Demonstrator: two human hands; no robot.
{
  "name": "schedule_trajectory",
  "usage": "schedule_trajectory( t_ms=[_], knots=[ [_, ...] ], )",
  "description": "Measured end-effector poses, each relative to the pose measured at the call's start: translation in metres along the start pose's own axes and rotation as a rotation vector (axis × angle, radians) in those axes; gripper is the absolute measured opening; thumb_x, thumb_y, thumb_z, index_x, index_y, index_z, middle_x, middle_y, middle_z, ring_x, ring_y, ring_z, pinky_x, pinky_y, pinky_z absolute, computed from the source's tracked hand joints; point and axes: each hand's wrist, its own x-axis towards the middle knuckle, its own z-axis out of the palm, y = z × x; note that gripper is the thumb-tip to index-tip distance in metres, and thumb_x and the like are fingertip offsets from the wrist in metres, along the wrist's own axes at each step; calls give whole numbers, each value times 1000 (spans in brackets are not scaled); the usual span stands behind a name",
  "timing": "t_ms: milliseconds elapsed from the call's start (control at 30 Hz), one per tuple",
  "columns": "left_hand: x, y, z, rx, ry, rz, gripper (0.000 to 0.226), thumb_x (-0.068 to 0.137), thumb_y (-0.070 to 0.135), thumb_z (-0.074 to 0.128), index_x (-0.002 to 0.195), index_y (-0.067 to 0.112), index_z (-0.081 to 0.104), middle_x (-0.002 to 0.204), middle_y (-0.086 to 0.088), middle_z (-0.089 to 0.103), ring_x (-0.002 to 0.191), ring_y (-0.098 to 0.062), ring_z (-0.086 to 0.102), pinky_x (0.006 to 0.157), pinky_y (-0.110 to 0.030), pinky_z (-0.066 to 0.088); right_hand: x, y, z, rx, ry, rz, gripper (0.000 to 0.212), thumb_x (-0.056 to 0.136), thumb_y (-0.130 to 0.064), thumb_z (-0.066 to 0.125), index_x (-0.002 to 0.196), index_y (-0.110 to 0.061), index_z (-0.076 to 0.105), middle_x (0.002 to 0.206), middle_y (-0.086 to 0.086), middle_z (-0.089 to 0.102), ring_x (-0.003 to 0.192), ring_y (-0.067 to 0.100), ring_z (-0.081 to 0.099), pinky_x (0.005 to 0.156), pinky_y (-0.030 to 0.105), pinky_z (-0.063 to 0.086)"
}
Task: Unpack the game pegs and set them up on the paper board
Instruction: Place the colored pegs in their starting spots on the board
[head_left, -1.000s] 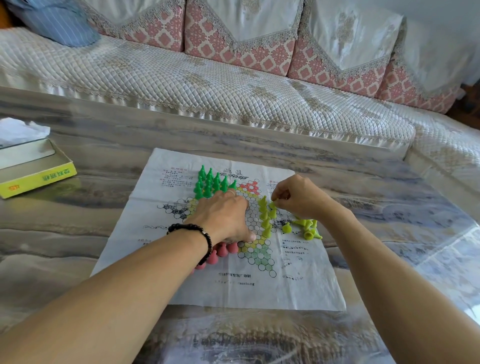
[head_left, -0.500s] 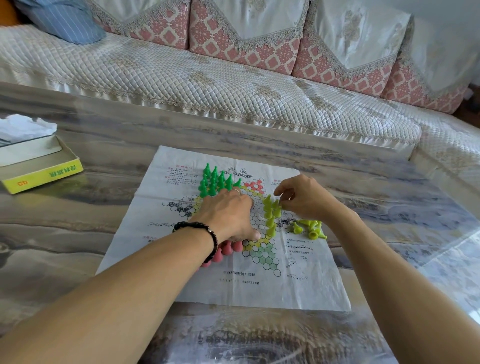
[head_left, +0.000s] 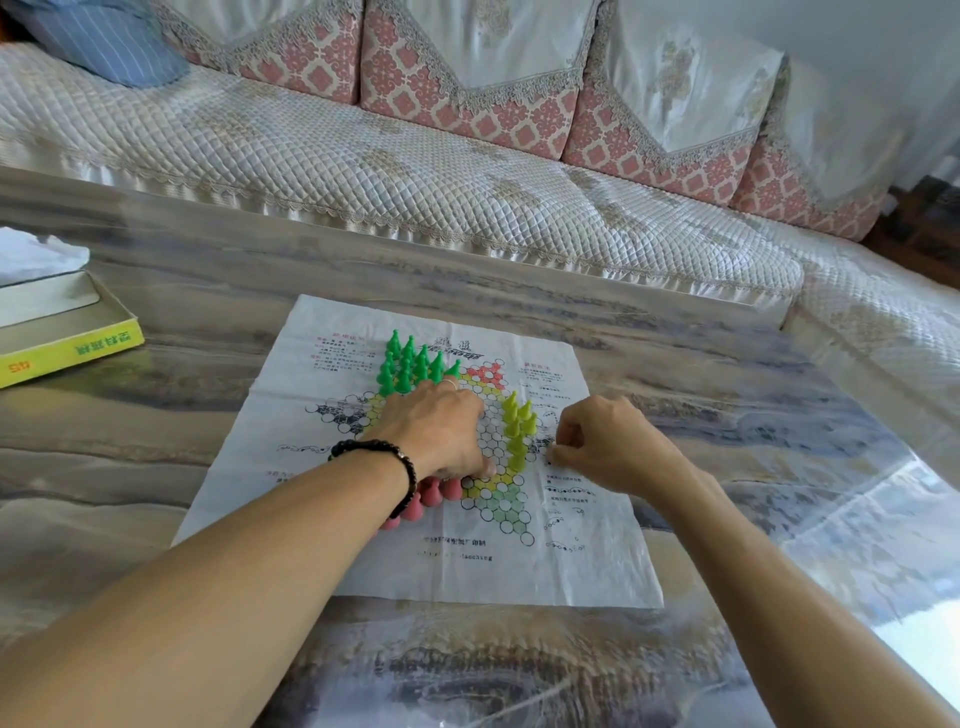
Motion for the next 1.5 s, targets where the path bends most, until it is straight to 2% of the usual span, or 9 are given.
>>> schedule_trajectory(
  t_ms=[133, 233, 367, 500, 633, 767, 1167, 1300, 1500],
  knots=[
    [1, 0, 0, 3, 9, -4, 59, 75, 61, 71, 119, 24, 61, 118, 2, 56, 98, -17, 59, 79, -36, 52, -2, -1, 3, 67, -1, 43, 5, 79, -20, 63, 81, -20, 58, 78, -6, 63, 72, 14, 61, 66, 32, 55],
    [1, 0, 0, -6, 7, -12, 63, 74, 62, 71, 123, 24, 59, 122, 2, 55, 101, -18, 59, 81, -38, 52, -4, 1, -1, 147, 50, 63, 12, 81, -19, 57, 91, -22, 63, 82, -8, 64, 74, 14, 64, 68, 35, 55],
    [2, -1, 1, -7, 4, -6, 67, 75, 63, 71, 128, 25, 57, 127, 1, 52, 109, -19, 56, 86, -40, 51, -6, 0, -4, 289, 179, 49, 7, 84, -16, 63, 82, -17, 70, 77, -8, 66, 69, 3, 60, 55, 15, 41],
    [2, -1, 2, -9, 0, -7, 69, 75, 62, 71, 131, 25, 54, 130, 0, 50, 114, -21, 53, 90, -42, 49, -7, -6, 2, 374, 256, 63, 4, 83, -20, 68, 81, -20, 72, 72, -11, 65, 65, 1, 58, 55, 16, 40],
    [3, -3, 3, -14, 7, -2, 68, 74, 63, 71, 129, 25, 56, 129, 1, 51, 115, -21, 53, 90, -42, 49, -6, -11, 10, 381, 268, 90, 5, 83, -19, 69, 80, -18, 73, 69, -10, 66, 65, 4, 61, 58, 18, 47],
    [4, -3, 4, -14, 17, 2, 71, 73, 64, 71, 130, 25, 55, 129, 1, 51, 115, -21, 52, 90, -40, 48, -4, -15, 18, 344, 244, 100, 4, 84, -20, 69, 84, -18, 72, 70, -10, 66, 66, 8, 63, 64, 30, 56],
    [6, -5, 6, -18, 35, 12, 72, 73, 64, 71, 131, 26, 54, 130, 1, 50, 117, -21, 51, 88, -40, 47, 0, -20, 27, 336, 255, 108, 7, 85, -19, 65, 84, -20, 72, 78, -8, 67, 67, 8, 60, 62, 25, 49],
    [5, -4, 5, -18, 27, 8, 72, 73, 64, 71, 131, 24, 55, 130, 1, 50, 115, -21, 53, 89, -41, 49, -4, -15, 20, 341, 281, 115, 11, 85, -18, 65, 93, -18, 72, 83, -7, 69, 78, 9, 64, 70, 26, 54],
    [4, -3, 3, -15, 22, 1, 69, 74, 63, 71, 129, 23, 56, 128, 1, 51, 109, -19, 56, 84, -39, 51, -6, 13, -6, 300, 321, 177, 14, 83, -12, 62, 87, -18, 73, 81, -6, 68, 82, 13, 62, 76, 28, 49]
  ],
)
